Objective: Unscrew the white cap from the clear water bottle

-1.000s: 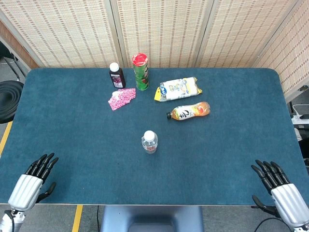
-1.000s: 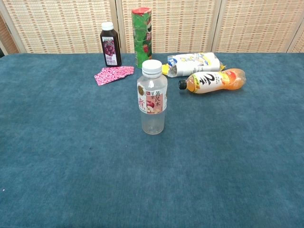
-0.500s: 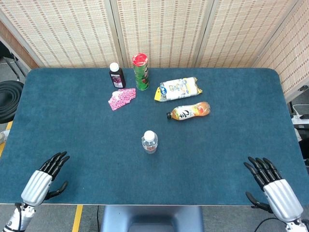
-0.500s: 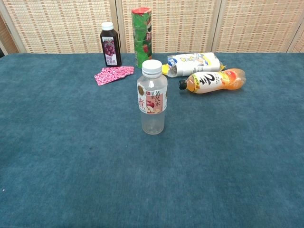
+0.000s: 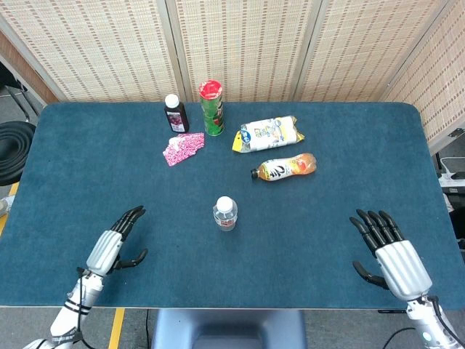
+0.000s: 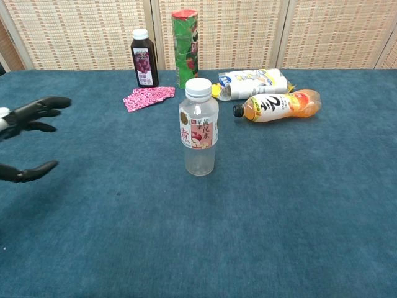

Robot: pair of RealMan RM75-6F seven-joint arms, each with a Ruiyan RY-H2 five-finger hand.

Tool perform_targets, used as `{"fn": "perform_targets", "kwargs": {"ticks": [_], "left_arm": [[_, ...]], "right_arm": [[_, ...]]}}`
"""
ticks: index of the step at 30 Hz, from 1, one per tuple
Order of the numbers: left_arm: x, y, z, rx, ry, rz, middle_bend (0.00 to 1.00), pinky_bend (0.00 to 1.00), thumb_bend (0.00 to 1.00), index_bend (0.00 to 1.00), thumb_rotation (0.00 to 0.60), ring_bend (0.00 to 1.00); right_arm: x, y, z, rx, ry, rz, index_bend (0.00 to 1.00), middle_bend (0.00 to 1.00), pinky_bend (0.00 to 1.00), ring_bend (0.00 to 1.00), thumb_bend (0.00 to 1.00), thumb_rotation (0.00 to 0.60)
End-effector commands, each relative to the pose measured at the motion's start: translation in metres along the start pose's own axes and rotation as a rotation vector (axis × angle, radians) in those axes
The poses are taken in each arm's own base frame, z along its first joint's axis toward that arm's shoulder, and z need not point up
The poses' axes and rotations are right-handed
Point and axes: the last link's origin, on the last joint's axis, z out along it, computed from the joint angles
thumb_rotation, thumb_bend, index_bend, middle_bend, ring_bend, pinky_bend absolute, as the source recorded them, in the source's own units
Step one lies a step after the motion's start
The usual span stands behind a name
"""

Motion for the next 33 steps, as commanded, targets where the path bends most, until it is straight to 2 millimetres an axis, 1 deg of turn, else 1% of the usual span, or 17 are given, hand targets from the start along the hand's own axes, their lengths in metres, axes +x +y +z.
{"fn": "perform_targets", "kwargs": {"ticks": [1, 3, 6, 11, 20, 28, 30, 33], "left_arm": [[-0.019, 0.041, 0.056, -0.020, -0.041, -0.501, 0.00, 0.14, 0.36, 0.00, 0.600, 0.00], [-0.026, 0.048, 0.068, -0.018, -0.055, -0.564, 0.00, 0.13, 0.36, 0.00, 0.600, 0.00], [-0.039, 0.059, 0.081, -0.015, -0.123, -0.597, 0.00, 0.11, 0.35, 0.00, 0.600, 0.00], [-0.057, 0.070, 0.099, -0.015, -0.181, -0.554, 0.00, 0.08, 0.34, 0.00, 0.600, 0.00], [-0.085, 0.088, 0.124, -0.026, -0.235, -0.503, 0.00, 0.08, 0.34, 0.00, 0.600, 0.00], [-0.102, 0.105, 0.146, -0.036, -0.254, -0.476, 0.00, 0.08, 0.34, 0.00, 0.600, 0.00], [-0.104, 0.106, 0.150, -0.029, -0.254, -0.469, 0.02, 0.08, 0.34, 0.01, 0.600, 0.00], [-0.109, 0.106, 0.156, -0.009, -0.252, -0.458, 0.12, 0.08, 0.34, 0.09, 0.600, 0.00]], "right_arm": [[0.006, 0.001, 0.017, -0.013, -0.006, -0.024, 0.00, 0.00, 0.00, 0.00, 0.25, 0.537], [0.005, 0.002, 0.023, -0.020, -0.018, -0.024, 0.00, 0.00, 0.00, 0.00, 0.25, 0.538], [0.005, 0.002, 0.030, -0.020, -0.030, -0.015, 0.00, 0.00, 0.00, 0.00, 0.25, 0.537], [0.011, 0.004, 0.036, -0.012, -0.031, -0.003, 0.00, 0.00, 0.00, 0.00, 0.25, 0.536], [0.028, 0.011, 0.043, -0.038, -0.005, -0.014, 0.00, 0.00, 0.00, 0.00, 0.25, 0.538], [0.036, 0.018, 0.045, -0.059, -0.005, -0.015, 0.00, 0.00, 0.00, 0.00, 0.25, 0.536], [0.036, 0.020, 0.045, -0.064, -0.006, -0.014, 0.00, 0.00, 0.00, 0.00, 0.25, 0.537], [0.037, 0.023, 0.047, -0.068, -0.010, -0.012, 0.00, 0.00, 0.00, 0.00, 0.25, 0.537]]}}
